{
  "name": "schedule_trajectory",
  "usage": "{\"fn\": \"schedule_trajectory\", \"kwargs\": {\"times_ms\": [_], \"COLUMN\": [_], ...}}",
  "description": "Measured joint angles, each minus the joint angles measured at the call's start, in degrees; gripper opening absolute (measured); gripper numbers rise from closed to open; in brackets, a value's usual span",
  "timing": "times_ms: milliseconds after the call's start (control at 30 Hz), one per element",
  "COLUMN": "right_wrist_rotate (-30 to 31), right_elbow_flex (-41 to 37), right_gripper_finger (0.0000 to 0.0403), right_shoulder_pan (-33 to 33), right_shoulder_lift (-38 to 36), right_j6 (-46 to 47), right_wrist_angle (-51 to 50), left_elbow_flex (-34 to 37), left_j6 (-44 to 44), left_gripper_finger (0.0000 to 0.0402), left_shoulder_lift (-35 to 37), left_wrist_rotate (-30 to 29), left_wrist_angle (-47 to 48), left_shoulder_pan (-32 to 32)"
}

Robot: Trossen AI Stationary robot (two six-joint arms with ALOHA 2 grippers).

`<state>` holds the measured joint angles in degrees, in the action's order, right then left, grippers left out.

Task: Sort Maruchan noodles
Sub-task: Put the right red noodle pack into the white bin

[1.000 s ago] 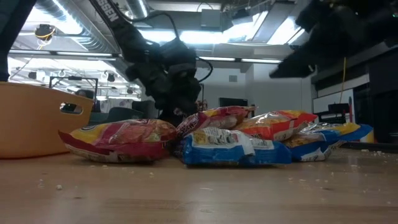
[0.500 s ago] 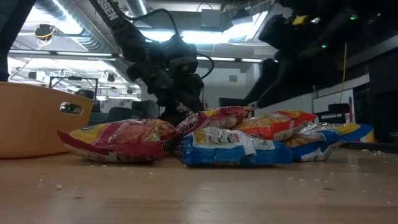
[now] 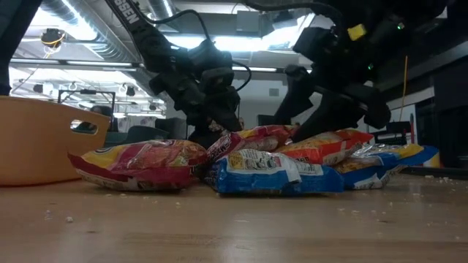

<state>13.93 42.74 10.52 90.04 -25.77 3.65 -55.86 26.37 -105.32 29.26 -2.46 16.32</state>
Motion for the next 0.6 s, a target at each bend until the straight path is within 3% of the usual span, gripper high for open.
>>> {"fn": "schedule_trajectory", "kwargs": {"times_ms": [400, 600], "right_wrist_rotate": [-3.26, -1.77], "right_elbow_flex": [0.0, 0.04], "right_gripper_finger": [0.0282, 0.0282], "right_shoulder_pan": [0.0, 0.01], "right_shoulder_lift": [2.9, 6.05], "right_j6": [-6.32, -11.02], "right_wrist_angle": [7.0, 10.16], "left_elbow_flex": [0.0, 0.0], "left_j6": [0.39, 0.55], "left_gripper_finger": [0.0255, 0.0255], "left_shoulder_lift": [0.0, 0.0], "left_wrist_rotate": [-0.2, -0.23], "left_wrist_angle": [-0.28, -0.68], "left_shoulder_pan": [0.0, 0.0]}}
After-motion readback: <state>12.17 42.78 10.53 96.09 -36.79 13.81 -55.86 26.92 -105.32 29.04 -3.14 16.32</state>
